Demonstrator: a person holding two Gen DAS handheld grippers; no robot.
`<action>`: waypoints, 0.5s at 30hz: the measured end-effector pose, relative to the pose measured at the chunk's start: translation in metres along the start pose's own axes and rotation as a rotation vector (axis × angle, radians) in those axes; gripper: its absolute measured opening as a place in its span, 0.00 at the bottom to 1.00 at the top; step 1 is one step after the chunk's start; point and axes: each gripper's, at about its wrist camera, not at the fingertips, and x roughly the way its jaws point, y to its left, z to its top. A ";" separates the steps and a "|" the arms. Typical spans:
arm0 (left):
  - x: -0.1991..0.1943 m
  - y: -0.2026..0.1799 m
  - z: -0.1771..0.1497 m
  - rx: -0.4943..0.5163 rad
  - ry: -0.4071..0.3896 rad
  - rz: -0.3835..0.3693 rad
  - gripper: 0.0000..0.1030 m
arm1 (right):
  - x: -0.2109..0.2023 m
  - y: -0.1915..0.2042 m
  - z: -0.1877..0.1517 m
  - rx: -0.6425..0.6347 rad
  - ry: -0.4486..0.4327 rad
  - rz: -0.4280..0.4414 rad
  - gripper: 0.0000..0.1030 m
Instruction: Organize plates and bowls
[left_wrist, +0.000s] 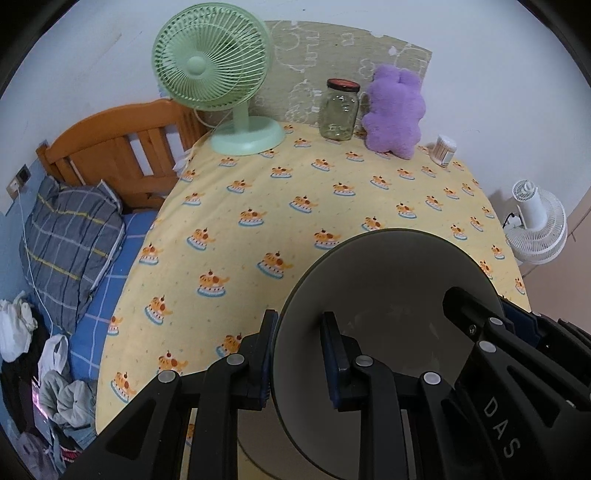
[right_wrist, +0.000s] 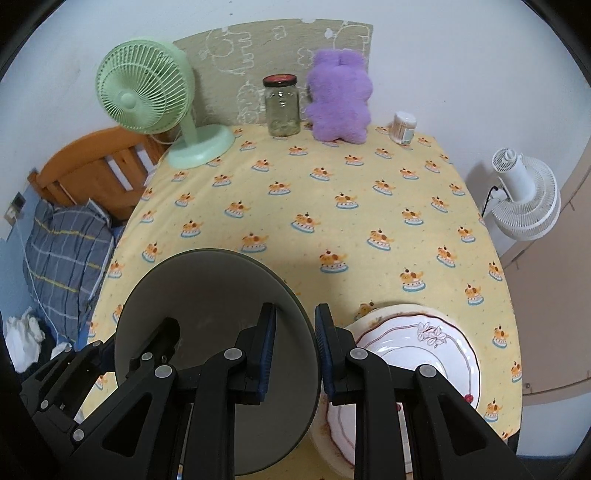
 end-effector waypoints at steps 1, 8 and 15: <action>0.000 0.003 -0.001 -0.006 0.001 -0.002 0.21 | 0.000 0.003 -0.001 -0.008 0.001 -0.003 0.25; 0.001 0.023 -0.014 -0.040 0.018 0.007 0.21 | 0.001 0.022 -0.010 -0.046 0.023 0.000 0.25; 0.008 0.038 -0.028 -0.060 0.054 0.024 0.21 | 0.013 0.037 -0.022 -0.072 0.061 0.013 0.25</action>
